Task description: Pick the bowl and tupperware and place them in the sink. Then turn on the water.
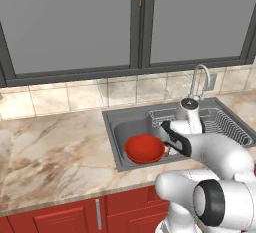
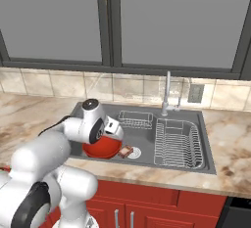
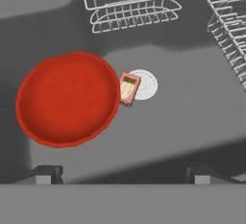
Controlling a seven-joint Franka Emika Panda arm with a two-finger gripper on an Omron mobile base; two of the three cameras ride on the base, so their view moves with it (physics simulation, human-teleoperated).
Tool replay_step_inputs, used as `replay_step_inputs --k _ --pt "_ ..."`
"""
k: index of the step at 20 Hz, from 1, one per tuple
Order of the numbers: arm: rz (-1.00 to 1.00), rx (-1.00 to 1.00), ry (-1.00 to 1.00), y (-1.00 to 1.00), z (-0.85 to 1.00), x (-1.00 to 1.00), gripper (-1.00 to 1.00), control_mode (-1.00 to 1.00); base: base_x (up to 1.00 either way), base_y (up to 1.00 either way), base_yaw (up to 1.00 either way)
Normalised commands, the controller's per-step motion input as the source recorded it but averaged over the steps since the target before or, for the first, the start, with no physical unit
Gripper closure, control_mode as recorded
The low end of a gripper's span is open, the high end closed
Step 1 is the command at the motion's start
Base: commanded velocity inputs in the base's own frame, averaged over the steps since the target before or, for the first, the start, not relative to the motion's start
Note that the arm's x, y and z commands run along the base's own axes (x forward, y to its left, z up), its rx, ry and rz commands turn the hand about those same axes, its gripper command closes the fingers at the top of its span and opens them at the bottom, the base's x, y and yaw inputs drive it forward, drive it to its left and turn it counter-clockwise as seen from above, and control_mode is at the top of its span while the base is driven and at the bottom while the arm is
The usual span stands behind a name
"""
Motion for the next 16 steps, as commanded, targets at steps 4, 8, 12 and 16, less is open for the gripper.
replay_step_inputs --k 4,8,12,16 --pt "0.00 0.00 -0.05 0.00 0.80 -0.63 -1.00 -1.00 0.00 0.00 0.00" --pt "0.01 -0.07 0.00 0.00 0.85 -0.23 -1.00 -1.00 0.00 0.00 0.00" --pt "0.03 -0.11 0.00 0.00 0.80 -0.05 -1.00 -1.00 0.00 0.00 0.00" --pt "0.03 -0.11 0.01 0.00 0.65 -0.21 -1.00 -1.00 0.00 0.00 0.00"
